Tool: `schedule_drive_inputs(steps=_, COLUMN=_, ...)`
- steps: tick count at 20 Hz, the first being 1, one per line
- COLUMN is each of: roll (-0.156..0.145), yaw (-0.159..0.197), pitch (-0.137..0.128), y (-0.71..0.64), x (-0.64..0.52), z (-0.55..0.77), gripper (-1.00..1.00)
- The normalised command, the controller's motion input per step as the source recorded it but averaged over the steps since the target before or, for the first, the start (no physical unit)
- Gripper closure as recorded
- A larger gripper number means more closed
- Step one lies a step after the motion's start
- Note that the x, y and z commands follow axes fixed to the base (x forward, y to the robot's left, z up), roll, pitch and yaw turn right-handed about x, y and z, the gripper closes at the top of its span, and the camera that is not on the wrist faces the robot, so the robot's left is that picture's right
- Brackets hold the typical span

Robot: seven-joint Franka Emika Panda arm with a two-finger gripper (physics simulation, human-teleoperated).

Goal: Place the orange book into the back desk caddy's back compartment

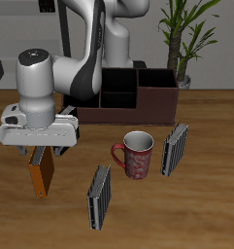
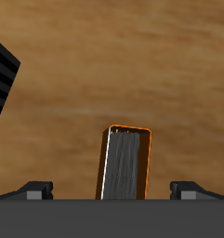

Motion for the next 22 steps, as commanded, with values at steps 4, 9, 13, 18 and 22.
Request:
schedule_drive_inputs(steps=4, roll=-0.032, yaw=-0.025, pitch=0.003, y=-0.18, x=-0.04, z=-0.13, gripper=-1.00)
schedule_drive_inputs(steps=9, roll=-0.041, yaw=-0.032, pitch=0.012, y=-0.18, x=0.07, z=-0.12, gripper=-1.00)
schedule_drive_inputs(steps=13, roll=-0.036, yaw=-0.036, pitch=0.017, y=-0.09, x=0.14, z=-0.10, gripper=-1.00)
schedule_drive_inputs(steps=18, roll=0.003, yaw=-0.003, pitch=0.003, y=0.13, x=0.09, z=-0.09, gripper=-1.00)
schedule_drive_inputs(steps=22, roll=0.043, yaw=0.005, pitch=0.035, y=0.24, x=0.05, z=-0.23, gripper=-1.00)
